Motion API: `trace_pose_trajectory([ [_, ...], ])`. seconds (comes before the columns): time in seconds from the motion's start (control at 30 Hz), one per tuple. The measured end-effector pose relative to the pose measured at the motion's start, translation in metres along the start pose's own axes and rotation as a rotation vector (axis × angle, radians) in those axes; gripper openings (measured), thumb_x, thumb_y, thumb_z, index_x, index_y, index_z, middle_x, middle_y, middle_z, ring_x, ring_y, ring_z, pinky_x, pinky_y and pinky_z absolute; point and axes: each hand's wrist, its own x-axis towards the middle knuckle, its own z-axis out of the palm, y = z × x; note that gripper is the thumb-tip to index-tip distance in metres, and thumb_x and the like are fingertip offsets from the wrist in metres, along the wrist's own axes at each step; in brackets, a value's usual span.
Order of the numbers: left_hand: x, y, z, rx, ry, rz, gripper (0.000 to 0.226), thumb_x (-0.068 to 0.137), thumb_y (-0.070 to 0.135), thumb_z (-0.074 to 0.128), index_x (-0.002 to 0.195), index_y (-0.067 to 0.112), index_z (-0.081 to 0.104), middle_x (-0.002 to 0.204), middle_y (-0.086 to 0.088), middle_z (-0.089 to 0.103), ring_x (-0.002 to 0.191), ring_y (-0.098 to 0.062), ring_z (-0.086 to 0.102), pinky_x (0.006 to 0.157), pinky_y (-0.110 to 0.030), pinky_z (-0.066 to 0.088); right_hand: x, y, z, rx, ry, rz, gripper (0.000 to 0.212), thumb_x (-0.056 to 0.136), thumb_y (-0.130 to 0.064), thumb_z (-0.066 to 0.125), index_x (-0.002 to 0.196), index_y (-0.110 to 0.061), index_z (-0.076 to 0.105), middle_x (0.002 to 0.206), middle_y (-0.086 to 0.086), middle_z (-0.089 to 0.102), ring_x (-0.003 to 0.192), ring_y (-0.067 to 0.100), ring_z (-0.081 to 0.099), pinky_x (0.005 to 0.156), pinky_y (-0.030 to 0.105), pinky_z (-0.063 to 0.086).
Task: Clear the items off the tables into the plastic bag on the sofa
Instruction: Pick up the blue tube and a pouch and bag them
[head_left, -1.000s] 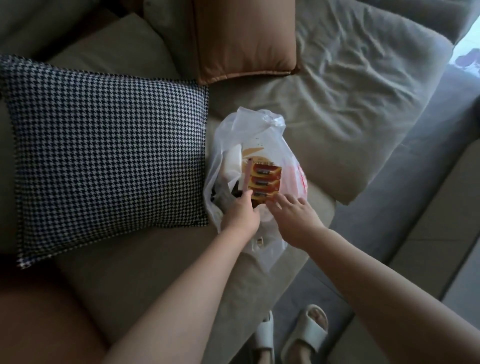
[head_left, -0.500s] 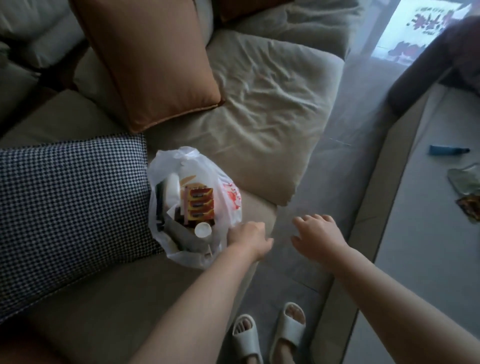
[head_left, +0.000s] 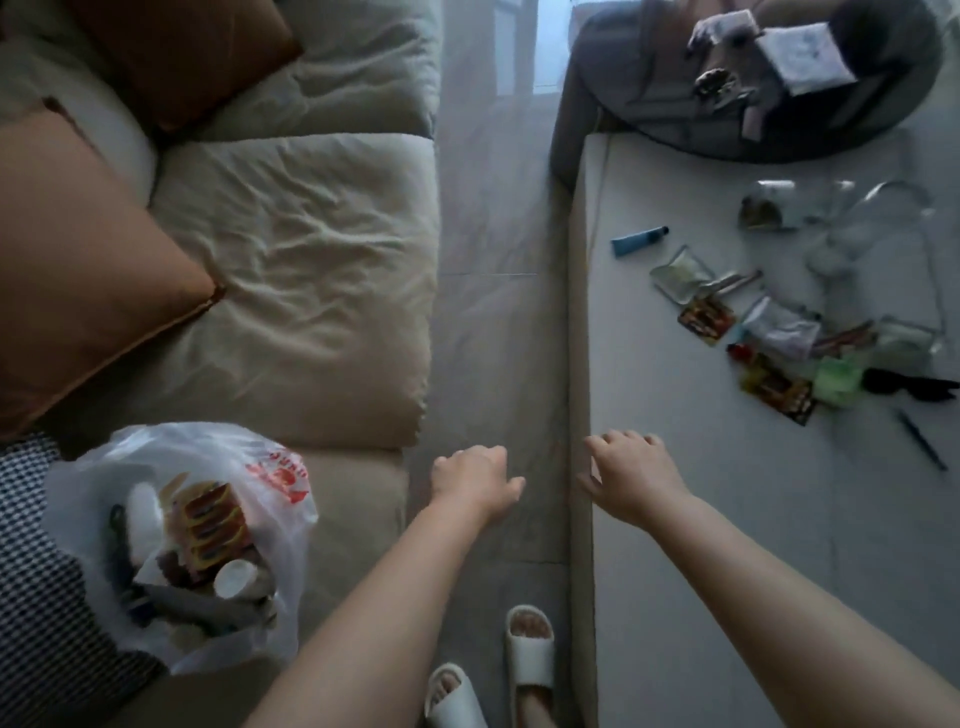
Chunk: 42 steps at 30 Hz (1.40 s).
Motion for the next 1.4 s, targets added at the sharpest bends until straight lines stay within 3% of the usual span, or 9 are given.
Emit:
trace_pose_trajectory([
  [0.4,0.059,0.112,-0.046,0.161,-0.041,0.228,0.045,0.092,0.046,0.045,0.127,0.019,0.053,0.133,-0.007,0.055,0.124,-0.027,0.051,0.099,-0.039,0.042,0.001,0.102,-0.015,0.254,0.073,0.33,0.046,0.092,-0.044,0.045,0.13,-0.019,0.043,0.126,0.004,0.057,0.116,0.026,0.051,0.096,0.04,0.04],
  [0.77,0.147,0.109,-0.104,0.233,-0.134,0.314,0.038,0.092,0.041,0.047,0.123,0.022,0.055,0.127,-0.003,0.059,0.12,-0.024,0.054,0.095,-0.034,0.047,0.053,0.116,-0.026,0.542,-0.032,0.658,0.047,0.094,-0.038,0.044,0.136,-0.018,0.04,0.134,0.005,0.053,0.123,0.026,0.049,0.099,0.038,0.039],
  [1.03,0.202,0.137,-0.142,0.309,-0.159,0.348,0.034,0.091,0.039,0.047,0.118,0.022,0.058,0.124,-0.004,0.061,0.118,-0.025,0.055,0.093,-0.034,0.048,0.111,0.134,-0.055,0.641,0.015,0.655,0.045,0.093,-0.035,0.045,0.134,-0.017,0.042,0.133,0.006,0.053,0.122,0.027,0.049,0.099,0.039,0.039],
  [1.4,0.298,0.211,-0.169,0.341,-0.155,0.371,0.038,0.092,0.039,0.047,0.126,0.025,0.055,0.128,-0.002,0.06,0.119,-0.022,0.054,0.094,-0.033,0.048,0.182,0.219,-0.076,0.669,0.006,0.634,0.04,0.094,-0.032,0.043,0.131,-0.017,0.043,0.134,0.006,0.05,0.123,0.026,0.046,0.099,0.036,0.037],
])
